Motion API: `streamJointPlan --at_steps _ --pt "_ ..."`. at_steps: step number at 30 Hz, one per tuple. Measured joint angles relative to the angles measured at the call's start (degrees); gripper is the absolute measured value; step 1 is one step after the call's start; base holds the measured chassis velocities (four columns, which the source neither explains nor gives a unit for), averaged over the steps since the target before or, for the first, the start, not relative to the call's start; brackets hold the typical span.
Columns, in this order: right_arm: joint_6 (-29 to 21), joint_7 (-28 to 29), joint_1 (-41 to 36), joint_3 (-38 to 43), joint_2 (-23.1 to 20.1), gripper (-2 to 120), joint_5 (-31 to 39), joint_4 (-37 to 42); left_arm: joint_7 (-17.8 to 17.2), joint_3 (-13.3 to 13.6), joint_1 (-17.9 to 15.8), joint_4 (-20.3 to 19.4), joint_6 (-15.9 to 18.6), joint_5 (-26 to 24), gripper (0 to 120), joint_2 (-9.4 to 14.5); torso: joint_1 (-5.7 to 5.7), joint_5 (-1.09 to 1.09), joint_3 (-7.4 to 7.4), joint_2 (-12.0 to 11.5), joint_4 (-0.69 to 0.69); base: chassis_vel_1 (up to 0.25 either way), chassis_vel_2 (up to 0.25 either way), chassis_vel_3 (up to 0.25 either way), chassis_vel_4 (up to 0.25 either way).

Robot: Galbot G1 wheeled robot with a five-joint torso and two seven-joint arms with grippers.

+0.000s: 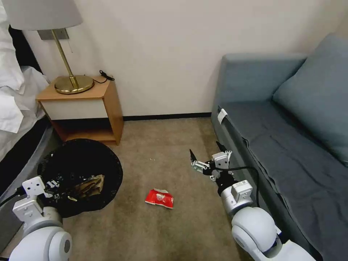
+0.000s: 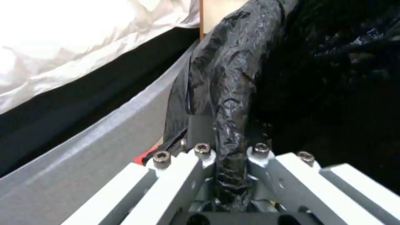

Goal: Pick up the trash bin, then pick up the garbage on the floor and place it into the trash bin.

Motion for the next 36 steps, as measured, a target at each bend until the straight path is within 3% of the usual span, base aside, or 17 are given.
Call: streamJointPlan --at_steps 9,16,19,20,23,24,26,28,36 --pt "2.81 -2.63 2.44 -1.21 -0.3 100 1.04 -2.93 0.0 -0.01 -0.14 0.25 0.0 0.11 2 -0.04 0.01 0.0 0.01 0.0 0.0 -0.1 0.093 0.09 -0.097" --pt "7.59 -10.52 13.03 -8.77 -5.34 100 12.6 -7.97 0.01 -0.15 -0.07 0.26 -0.11 0.09 2 0.11 0.0 0.0 0.0 0.0 0.0 -0.016 0.017 0.006 -0.016" --pt "10.7 -17.63 26.7 -20.42 -9.35 100 17.96 -15.74 0.04 -0.16 -0.01 0.25 -0.36 0.07 2 -0.01 0.01 0.01 0.01 0.0 0.01 0.0 0.0 0.0 0.0" --pt "10.7 -17.63 26.7 -20.42 -9.35 100 17.96 -15.74 0.04 -0.16 -0.01 0.25 -0.36 0.07 2 -0.01 0.01 0.01 0.01 0.0 0.01 0.0 0.0 0.0 0.0" --pt "11.64 -21.09 38.97 -33.33 -10.16 100 24.15 -22.35 0.08 -0.15 -0.01 0.35 -0.65 0.05 2 -0.1 0.0 -0.01 0.0 0.0 0.03 0.0 0.0 0.0 0.0" --pt "12.53 -23.44 43.88 -39.53 -9.59 100 26.01 -26.47 0.06 -0.21 -0.01 0.46 -0.79 0.05 2 -0.11 0.01 0.0 0.01 -0.01 0.02 0.0 0.0 0.0 0.0" --pt "12.78 -24.15 45.25 -41.04 -9.33 100 26.27 -27.73 0.07 -0.24 -0.01 0.5 -0.84 0.05 2 -0.11 0.01 0.01 0.01 -0.01 0.02 0.0 0.0 0.0 0.0" --pt "14.74 -29.73 53.92 -50.05 -7.14 100 27.73 -36.22 0.14 -0.36 -0.07 0.64 -1.05 0.05 2 -0.18 0.01 -0.01 0.01 -0.01 0.02 0.0 0.0 0.0 0.0" --pt "12.42 -34.1 62.41 -64.63 -0.61 100 27.95 -49.59 0.27 -0.29 -0.51 1.2 -1.69 0.4 2 -0.86 0.01 0.01 0.01 -0.01 0.01 0.0 0.0 0.0 0.0"
